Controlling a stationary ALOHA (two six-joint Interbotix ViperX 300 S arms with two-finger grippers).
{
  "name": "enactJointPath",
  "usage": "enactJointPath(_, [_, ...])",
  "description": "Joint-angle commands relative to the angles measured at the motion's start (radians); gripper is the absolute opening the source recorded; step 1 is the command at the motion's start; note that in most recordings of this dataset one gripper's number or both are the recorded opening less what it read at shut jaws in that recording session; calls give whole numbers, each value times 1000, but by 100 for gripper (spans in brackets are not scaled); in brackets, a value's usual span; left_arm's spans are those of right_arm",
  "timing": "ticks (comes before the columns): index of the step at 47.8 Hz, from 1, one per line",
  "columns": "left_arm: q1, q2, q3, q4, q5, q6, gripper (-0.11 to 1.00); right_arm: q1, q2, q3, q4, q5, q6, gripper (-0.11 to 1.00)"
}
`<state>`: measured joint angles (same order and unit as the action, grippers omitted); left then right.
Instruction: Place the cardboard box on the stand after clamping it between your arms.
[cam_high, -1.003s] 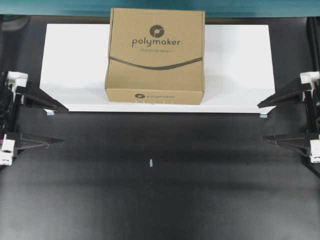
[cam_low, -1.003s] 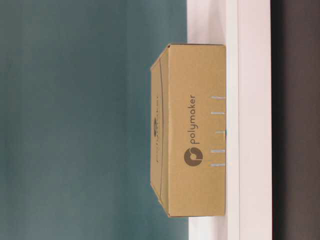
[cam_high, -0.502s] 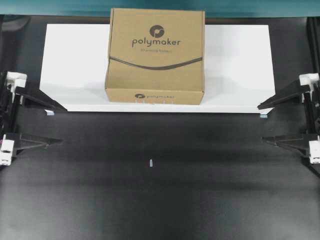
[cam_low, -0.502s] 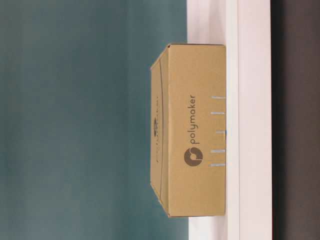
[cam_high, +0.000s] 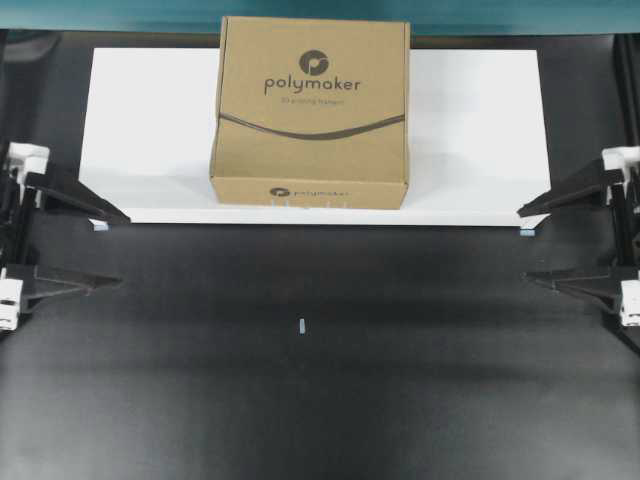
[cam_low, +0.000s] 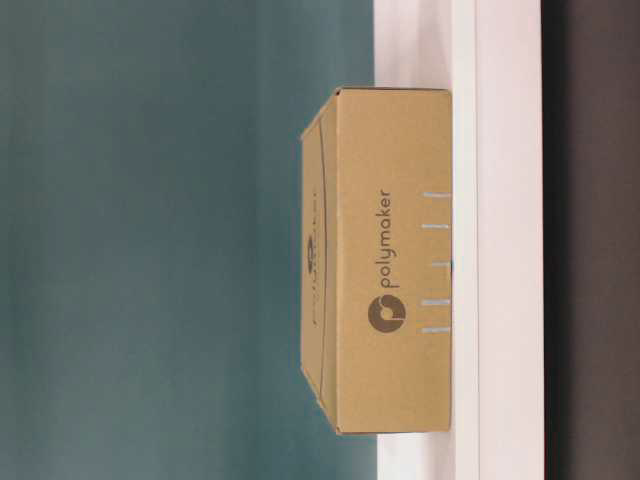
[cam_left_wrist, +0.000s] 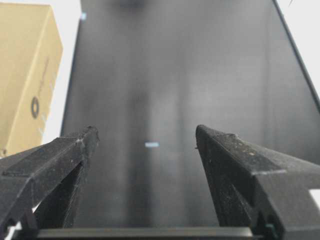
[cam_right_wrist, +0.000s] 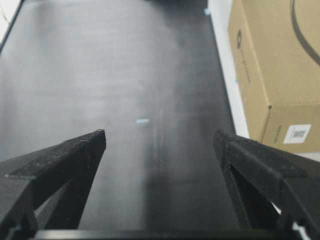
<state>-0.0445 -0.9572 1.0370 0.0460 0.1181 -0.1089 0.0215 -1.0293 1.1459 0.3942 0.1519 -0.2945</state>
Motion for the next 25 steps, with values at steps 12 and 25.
enactJointPath(12, [-2,-37,2,2,34,-5,76,2,-20,21,3,-9,11,84])
enactJointPath(25, [-2,-67,25,2,35,-3,76,0,-21,26,3,-14,11,84])
